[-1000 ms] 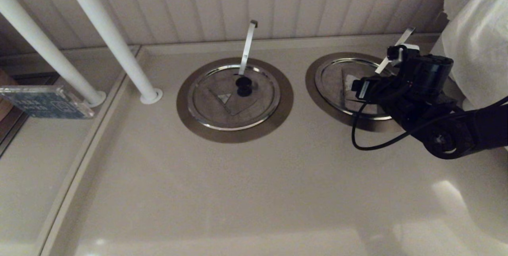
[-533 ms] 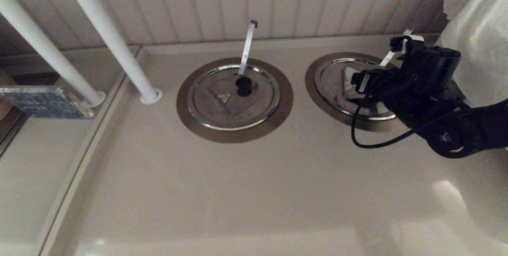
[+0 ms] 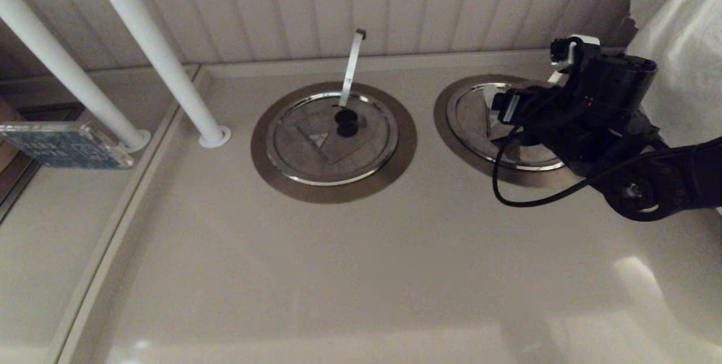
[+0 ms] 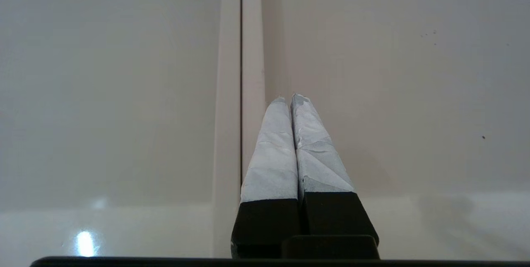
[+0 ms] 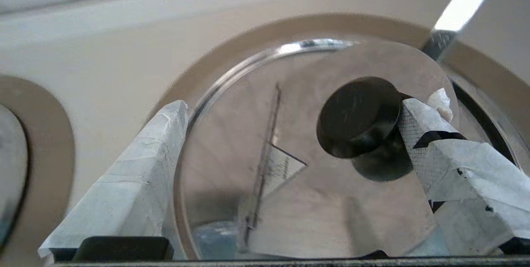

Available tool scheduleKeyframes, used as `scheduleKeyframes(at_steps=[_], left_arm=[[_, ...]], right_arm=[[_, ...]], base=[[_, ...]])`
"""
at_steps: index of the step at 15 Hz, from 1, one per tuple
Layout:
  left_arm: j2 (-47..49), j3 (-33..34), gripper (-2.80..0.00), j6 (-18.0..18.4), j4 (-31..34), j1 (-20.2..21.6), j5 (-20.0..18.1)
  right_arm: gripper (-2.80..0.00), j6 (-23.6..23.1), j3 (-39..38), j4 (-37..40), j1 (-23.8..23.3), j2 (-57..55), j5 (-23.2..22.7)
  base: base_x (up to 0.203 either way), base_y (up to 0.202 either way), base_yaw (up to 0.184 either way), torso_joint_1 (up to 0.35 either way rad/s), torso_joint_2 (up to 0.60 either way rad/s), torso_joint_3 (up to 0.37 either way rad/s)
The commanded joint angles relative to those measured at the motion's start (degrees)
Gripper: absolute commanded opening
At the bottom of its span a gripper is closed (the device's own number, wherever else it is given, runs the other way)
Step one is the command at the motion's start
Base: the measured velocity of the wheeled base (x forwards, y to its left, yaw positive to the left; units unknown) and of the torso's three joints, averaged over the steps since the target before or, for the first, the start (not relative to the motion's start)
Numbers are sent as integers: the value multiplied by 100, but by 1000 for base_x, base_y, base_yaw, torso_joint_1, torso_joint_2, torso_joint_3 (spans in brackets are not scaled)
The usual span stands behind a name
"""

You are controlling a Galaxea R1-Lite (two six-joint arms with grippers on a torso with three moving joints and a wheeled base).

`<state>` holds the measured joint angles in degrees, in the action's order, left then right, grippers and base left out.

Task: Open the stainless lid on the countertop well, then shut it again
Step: Open the lid

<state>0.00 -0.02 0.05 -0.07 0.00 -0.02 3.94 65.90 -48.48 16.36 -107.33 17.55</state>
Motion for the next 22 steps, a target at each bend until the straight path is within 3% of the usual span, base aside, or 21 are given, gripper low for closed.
scheduleKeyframes(at_steps=[1,5,10,12,22], left_arm=[[-9,0,-280,4,-1,0,2],[-9,2,-280,4,-1,0,2],[-9,2,-280,4,-1,0,2],[-9,2,-280,-5,-1,0,2],[-9,-6,-280,4,-1,0,2]], right_arm=[[0,-60,81,-30,17,-34,24],[0,-225,74,-36,213,-83,157],[0,-836,-150,-448,417,-186,184],[0,-1225,142,-611,420,-463,186],[0,-1797,786,-893,1057,-1102,196]], base=[[0,0,0,0,0,0],[0,0,0,0,0,0],[0,0,0,0,0,0],[0,0,0,0,0,0],[0,0,0,0,0,0]])
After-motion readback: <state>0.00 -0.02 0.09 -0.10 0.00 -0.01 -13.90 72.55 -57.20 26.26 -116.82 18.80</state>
